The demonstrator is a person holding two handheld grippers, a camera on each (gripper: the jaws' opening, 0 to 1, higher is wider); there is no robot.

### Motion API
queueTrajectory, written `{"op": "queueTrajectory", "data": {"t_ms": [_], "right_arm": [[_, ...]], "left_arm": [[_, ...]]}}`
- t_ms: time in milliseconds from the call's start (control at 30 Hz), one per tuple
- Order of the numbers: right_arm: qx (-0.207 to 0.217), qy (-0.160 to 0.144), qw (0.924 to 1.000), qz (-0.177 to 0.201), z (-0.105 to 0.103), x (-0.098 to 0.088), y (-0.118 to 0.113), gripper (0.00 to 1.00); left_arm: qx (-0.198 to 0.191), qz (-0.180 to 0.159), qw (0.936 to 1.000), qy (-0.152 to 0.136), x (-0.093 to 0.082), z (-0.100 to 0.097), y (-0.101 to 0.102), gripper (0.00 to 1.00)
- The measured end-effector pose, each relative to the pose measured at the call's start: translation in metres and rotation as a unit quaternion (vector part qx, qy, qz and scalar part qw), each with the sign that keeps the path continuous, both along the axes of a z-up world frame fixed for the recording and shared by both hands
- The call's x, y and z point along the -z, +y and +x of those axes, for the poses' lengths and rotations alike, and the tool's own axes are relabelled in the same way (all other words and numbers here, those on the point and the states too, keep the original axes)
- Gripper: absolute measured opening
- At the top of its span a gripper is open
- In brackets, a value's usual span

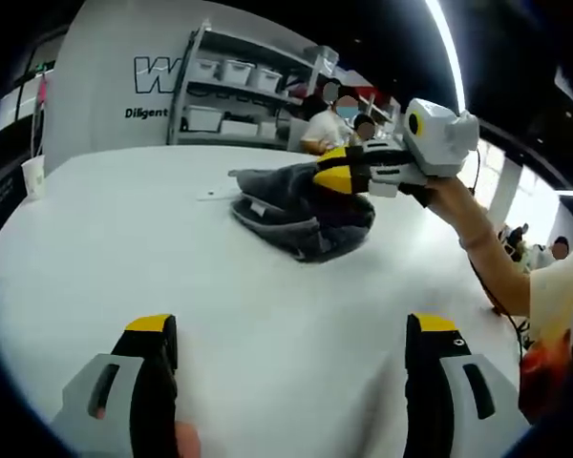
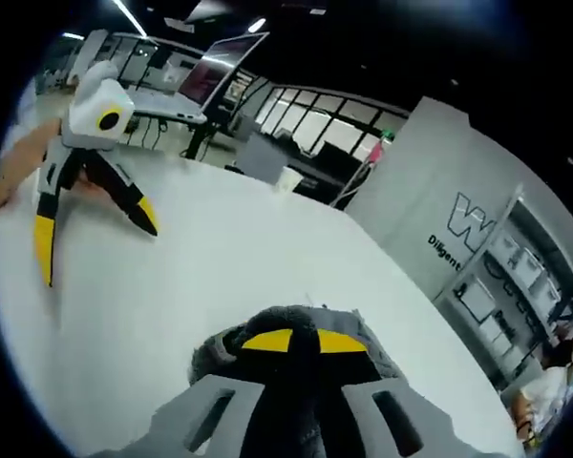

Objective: Open the folded towel by lifting each exposed corner and separating the folded layers until the towel lies flat within the target outline without major curled edges

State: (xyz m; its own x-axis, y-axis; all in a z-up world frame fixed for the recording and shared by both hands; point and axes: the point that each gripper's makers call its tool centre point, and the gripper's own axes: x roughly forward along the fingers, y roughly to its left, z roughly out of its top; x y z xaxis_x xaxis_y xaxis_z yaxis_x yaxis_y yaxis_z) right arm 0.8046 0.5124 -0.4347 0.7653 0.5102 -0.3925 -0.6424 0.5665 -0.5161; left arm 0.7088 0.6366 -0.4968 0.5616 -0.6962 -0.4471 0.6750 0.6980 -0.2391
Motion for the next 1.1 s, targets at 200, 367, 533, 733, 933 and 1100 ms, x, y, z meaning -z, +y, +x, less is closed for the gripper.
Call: {"op": "queueTrajectory", "data": {"t_ms": [200,367,533,733,933,1100], "right_arm": [[-0.003,-0.009,1.0,-0.002,-0.001,-0.002,-0.001,0.0],[-0.003,-0.008,1.0,-0.003,0.001,-0.003,-0.003,0.0],[0.002,-0.005,1.0,0.006,0.002,-0.006,-0.006,0.0],[0.02,-0.012,0.9994,0.027,0.003,-0.015,-0.017,0.0],[0.048,-0.019,0.9967,0.062,0.005,-0.028,-0.033,0.0],[0.068,-0.023,0.9947,0.074,0.006,-0.034,-0.049,0.0]], "left_arm": [[-0.001,0.002,1.0,0.002,0.002,0.0,-0.001,0.97],[-0.002,0.005,1.0,0.005,0.004,0.0,0.0,0.96],[-0.001,0.006,1.0,0.005,0.004,0.0,0.0,0.97],[0.001,0.006,1.0,0.004,0.004,0.0,0.0,0.97],[0.0,0.008,1.0,0.005,0.005,0.0,0.001,0.97],[0.0,0.008,1.0,0.006,0.006,-0.001,0.001,0.97]]}}
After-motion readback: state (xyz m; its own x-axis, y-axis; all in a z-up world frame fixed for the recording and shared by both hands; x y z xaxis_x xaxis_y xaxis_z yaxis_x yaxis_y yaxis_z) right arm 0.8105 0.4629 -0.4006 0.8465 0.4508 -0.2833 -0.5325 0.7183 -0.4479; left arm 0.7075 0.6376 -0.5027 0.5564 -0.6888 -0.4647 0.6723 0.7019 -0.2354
